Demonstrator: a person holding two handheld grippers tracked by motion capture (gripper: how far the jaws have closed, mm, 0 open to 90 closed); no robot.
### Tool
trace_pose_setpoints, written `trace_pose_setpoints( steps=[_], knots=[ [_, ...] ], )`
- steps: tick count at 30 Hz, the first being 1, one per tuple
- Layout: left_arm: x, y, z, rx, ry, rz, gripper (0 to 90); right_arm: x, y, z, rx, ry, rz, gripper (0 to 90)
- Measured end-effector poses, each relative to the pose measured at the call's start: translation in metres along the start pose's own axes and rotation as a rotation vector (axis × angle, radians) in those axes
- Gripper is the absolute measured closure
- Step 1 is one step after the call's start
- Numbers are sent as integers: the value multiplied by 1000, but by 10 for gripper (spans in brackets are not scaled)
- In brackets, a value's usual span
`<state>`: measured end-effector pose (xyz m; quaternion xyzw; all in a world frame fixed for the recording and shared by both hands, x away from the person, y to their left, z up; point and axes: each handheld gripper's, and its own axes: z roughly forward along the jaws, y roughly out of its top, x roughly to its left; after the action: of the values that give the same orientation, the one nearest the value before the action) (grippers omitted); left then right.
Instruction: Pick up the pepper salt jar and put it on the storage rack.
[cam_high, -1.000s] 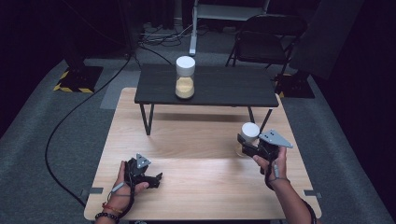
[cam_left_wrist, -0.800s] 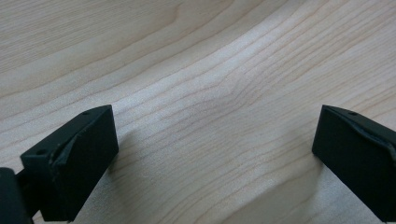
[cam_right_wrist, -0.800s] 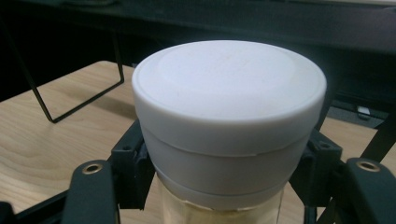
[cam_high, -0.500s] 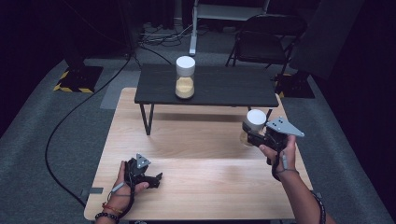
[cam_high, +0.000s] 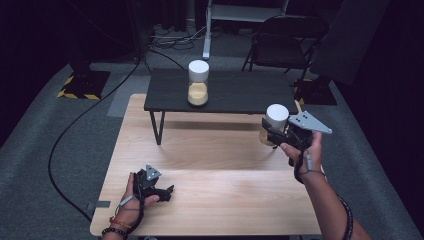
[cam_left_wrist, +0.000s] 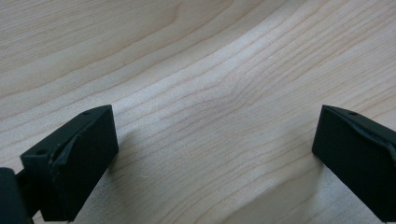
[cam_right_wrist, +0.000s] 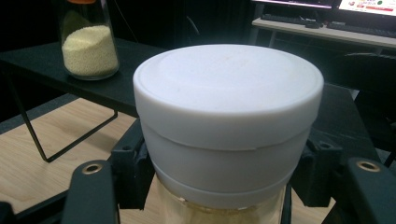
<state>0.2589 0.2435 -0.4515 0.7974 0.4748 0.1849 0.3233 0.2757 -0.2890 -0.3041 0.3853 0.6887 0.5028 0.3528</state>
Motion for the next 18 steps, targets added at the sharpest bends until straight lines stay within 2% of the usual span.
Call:
trace_pose_setpoints(
  steps=[18],
  knots=[
    [0, 0, 0, 0, 0, 0, 5, -6, 38, 13, -18, -46, 21, 341]
  ],
)
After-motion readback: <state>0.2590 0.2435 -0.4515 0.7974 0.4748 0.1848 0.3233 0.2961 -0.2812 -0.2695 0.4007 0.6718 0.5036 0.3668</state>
